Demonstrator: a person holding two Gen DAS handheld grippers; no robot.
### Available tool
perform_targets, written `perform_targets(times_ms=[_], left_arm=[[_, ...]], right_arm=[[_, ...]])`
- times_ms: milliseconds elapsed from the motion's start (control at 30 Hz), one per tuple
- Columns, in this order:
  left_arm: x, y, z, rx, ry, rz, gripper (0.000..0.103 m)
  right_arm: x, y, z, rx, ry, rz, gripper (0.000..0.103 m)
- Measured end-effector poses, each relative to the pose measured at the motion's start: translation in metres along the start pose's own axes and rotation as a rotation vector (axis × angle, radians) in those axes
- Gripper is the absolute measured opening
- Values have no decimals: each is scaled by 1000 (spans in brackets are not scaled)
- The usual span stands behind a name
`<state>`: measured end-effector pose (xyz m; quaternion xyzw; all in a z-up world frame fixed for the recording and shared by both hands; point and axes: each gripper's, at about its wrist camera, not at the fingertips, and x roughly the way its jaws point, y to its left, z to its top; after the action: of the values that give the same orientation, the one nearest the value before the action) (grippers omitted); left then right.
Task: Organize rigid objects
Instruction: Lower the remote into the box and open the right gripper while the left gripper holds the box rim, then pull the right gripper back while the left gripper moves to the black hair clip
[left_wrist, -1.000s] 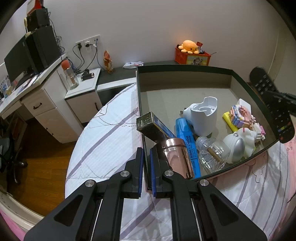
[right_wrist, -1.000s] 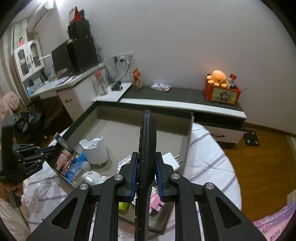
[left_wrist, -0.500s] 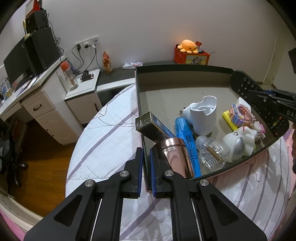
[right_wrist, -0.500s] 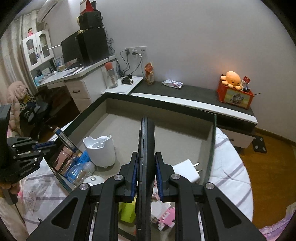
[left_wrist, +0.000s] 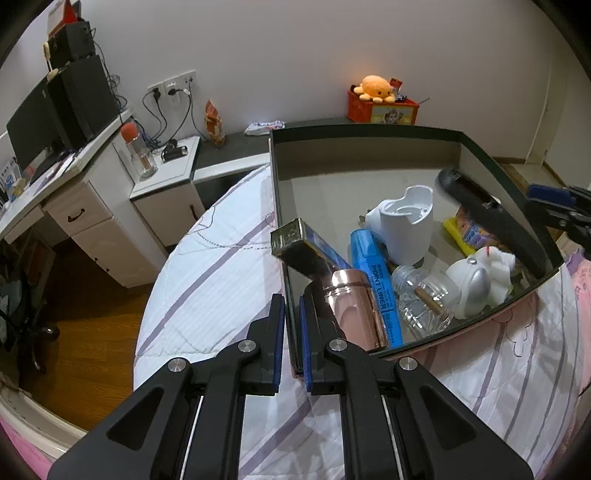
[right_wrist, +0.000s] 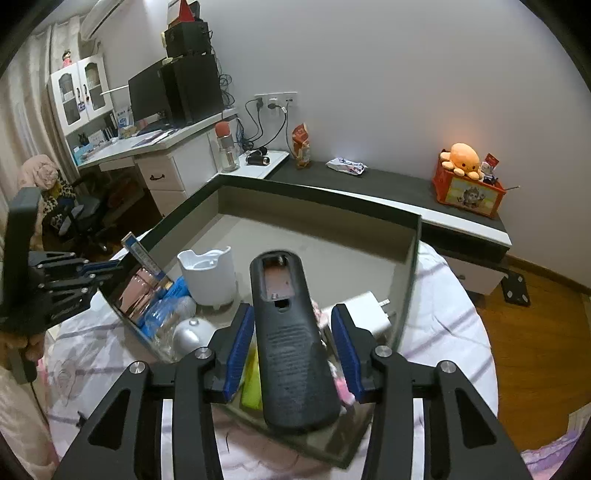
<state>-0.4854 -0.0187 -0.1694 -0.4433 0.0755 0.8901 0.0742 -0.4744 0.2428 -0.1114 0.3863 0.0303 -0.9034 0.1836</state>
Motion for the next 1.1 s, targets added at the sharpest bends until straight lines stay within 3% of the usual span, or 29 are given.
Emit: perform_targets(times_ms=[100, 400, 567, 933, 967, 1033, 1067, 1100], left_arm=[[1, 2, -1, -14, 1, -5, 7], [1, 0, 2, -4, 16, 6, 7], [-1, -1, 2, 1, 15, 9, 10], [-13, -4, 0, 17, 2, 30, 10], [-16, -4, 0, 17, -1, 38, 12], [-23, -3, 0, 10, -17, 38, 27], [-28, -3, -1, 7, -28, 37, 45], [-32, -4, -3, 10, -41, 46, 56]], right_arm=[[-11, -6, -5, 10, -5, -24, 58], [-32, -25, -20, 72, -13, -79, 58], [-31, -39, -32, 112, 32, -142, 58], [-29, -44, -55, 174, 39, -100, 58], [-30, -44, -56, 177, 40, -102, 58], [-31, -45, -56, 182, 38, -107, 58], [-32, -46, -56, 187, 37, -105, 58], [-33, -46, -57, 192, 36, -105, 58]])
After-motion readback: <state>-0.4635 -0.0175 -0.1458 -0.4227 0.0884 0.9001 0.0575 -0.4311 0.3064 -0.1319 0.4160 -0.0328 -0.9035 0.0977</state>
